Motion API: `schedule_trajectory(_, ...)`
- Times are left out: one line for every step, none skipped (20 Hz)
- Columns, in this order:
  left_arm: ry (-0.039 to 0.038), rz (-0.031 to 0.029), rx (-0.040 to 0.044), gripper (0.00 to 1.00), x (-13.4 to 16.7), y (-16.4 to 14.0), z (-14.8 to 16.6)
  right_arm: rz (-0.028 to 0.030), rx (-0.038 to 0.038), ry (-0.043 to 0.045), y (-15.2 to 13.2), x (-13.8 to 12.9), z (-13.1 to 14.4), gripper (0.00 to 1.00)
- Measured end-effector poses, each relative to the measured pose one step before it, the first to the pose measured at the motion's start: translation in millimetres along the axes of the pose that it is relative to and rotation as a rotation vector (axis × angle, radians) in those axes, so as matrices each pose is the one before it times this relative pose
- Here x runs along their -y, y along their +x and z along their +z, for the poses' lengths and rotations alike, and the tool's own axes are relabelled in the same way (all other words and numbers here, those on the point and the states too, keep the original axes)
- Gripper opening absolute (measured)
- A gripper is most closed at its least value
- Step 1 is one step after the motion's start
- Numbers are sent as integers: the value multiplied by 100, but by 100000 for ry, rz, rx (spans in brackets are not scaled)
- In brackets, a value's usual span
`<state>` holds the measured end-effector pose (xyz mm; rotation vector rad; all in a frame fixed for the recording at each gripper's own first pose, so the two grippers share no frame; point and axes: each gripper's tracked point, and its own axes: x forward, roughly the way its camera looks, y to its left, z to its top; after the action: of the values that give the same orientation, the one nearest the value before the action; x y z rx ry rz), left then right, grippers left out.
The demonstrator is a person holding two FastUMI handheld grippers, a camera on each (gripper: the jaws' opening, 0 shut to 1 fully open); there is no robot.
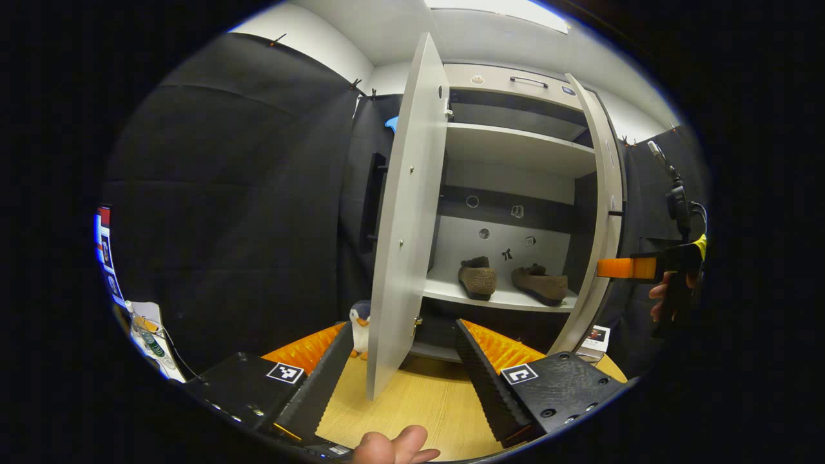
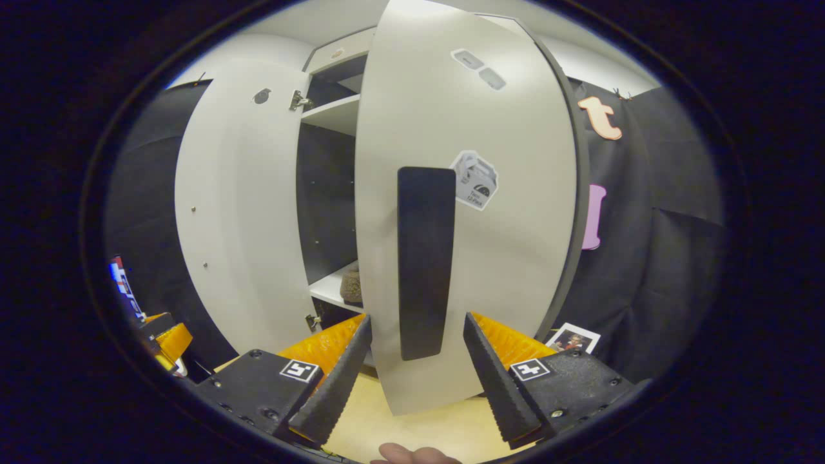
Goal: Grab one shoe with the right hand and put it into the shoe cabinet, grab the other shoe with the left hand and put it into the shoe cabinet; then close the right door with the right hand and the left door with the left hand.
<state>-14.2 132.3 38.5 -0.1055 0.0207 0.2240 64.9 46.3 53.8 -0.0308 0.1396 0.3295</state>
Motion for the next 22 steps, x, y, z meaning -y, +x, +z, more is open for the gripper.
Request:
schedule_trajectory(22, 1297, 267, 95, -377, -136, -15, 863, -806, -144, 593, -385, -151, 93)
schedule_trajectory(-493, 1001, -361, 95, -344, -100, -227, 624, -1138, -625, 436, -174, -326, 93)
schedule_trajectory(-818, 219, -1145, 95, -62, -106, -204, 388, -724, -462, 346, -155, -133, 94)
schedule_trajectory(-362, 304, -680, 95, -140, -65, -154, 253, -373, 3, 297, -56, -86, 94)
schedule_trajectory(129, 188, -352, 95, -75, 7, -27, 135, -319, 98, 177, -32, -90, 94)
schedule_trajectory(290, 189, 31, 95, -80, -19, -9, -46, -36, -356, 86, -354, -172, 94)
schedule_trajectory(71, -9, 91, 95, -49, -78, 1, -484, -297, -458, 230, 79, -93, 94)
schedule_trajectory(29, -67, -391, 95, 8, 10, -88, 225, -954, 153, 328, -116, -292, 94)
schedule_trajectory(96, -265, -460, 95, 38, -8, -115, 544, -702, 842, 325, -181, -100, 94)
schedule_trajectory(369, -210, -116, 95, -12, 55, 3, 567, 32, 991, 241, -167, -43, 94)
schedule_trajectory(642, 89, 160, 95, -16, -45, 14, 51, -441, 210, 264, -227, -86, 94)
schedule_trajectory(883, -84, -76, 95, -49, 63, -74, -102, -714, -128, 203, -176, -281, 92)
schedule_trajectory(806, 77, -36, 95, -187, 5, -60, 29, -254, 192, 10, -232, -51, 94)
schedule_trajectory(483, 209, 51, 95, -87, 42, -82, -250, 14, 225, -50, -253, -91, 94)
schedule_trajectory(-17, 286, -235, 95, -160, -11, 18, -256, -269, -164, -148, -179, -202, 94)
schedule_trajectory(-483, -257, -232, 95, 50, -12, -117, -584, -299, -622, -34, 254, -404, 94)
schedule_trajectory(-246, 21, -47, 95, -124, 35, 34, -929, -274, -756, -661, -248, -417, 94)
schedule_trajectory(-151, -157, 20, 95, -717, 247, -86, -924, -440, -113, -378, 36, -517, 94)
schedule_trajectory(559, 406, 68, 95, -1040, 263, 37, -736, -730, 686, -427, -10, -506, 94)
schedule_trajectory(632, 379, 149, 95, -792, 189, 58, -594, -1021, 951, -328, -97, -495, 94)
schedule_trajectory(277, -300, 655, 95, -521, 181, 270, -527, -610, 971, -493, -117, -462, 94)
schedule_trajectory(321, -247, 708, 95, -458, 286, 170, -750, -199, 792, -342, -141, -538, 94)
